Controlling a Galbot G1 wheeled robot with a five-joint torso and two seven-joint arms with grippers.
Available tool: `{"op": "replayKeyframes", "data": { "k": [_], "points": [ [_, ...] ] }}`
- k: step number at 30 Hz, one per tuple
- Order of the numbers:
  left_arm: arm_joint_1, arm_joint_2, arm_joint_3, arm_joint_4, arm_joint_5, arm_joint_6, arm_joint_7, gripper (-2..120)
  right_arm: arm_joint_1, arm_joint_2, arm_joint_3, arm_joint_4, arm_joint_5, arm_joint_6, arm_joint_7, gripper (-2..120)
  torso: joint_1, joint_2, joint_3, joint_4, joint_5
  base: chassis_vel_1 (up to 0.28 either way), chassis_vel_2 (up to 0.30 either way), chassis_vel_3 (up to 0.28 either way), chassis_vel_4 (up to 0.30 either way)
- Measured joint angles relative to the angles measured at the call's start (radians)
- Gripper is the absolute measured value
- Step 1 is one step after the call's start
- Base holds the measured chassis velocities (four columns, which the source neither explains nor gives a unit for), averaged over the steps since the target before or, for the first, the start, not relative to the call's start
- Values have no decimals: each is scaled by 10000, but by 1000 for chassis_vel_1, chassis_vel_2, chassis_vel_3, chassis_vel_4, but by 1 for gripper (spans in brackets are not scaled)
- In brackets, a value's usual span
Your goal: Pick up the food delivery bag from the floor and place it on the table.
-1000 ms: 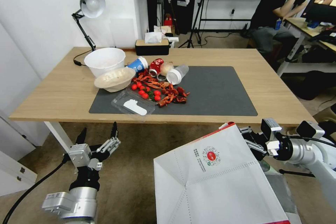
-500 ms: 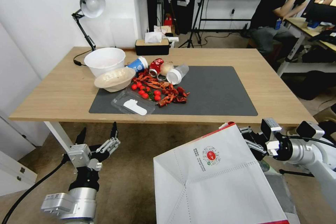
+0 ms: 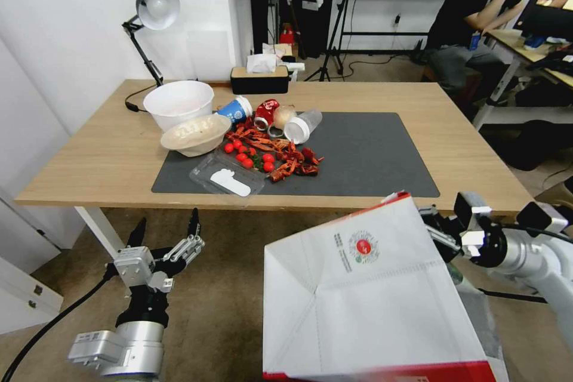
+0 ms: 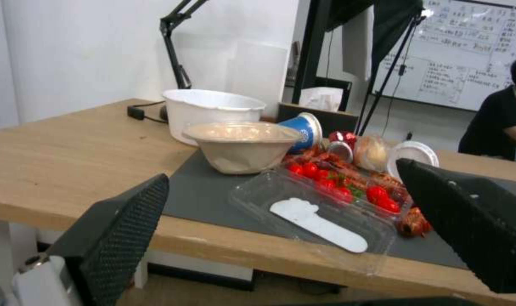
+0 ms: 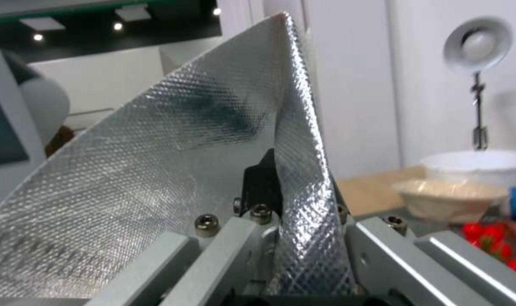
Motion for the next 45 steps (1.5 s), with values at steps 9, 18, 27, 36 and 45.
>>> {"op": "replayKeyframes", "data": {
  "k": [9,18,27,36,45],
  "points": [
    [-29,-50,-38,0,-12,-91,-52,100,461,-787,954,518,2430,-32,1706,0,-7,-15,-8,2,0,0,0,0,0],
    [16,-43,-57,-4,-15,-140,-69,100,835,-1163,1698,1313,3418,820,5859,0,-11,-23,-14,0,-1,0,0,0,0],
    [42,71,-69,13,-45,-229,-66,100,1425,-1163,1458,1750,3793,2084,10754,0,-13,-30,-17,0,0,0,0,0,0],
    [96,47,-27,12,-35,-280,-63,100,2238,-1321,983,1375,3439,2244,13655,0,-13,-33,-17,2,0,0,0,0,0],
    [201,76,-26,-64,-28,-309,-55,100,2712,-1401,679,689,3091,1823,15775,0,-15,-35,-19,0,0,0,0,0,0]
  ]
}}
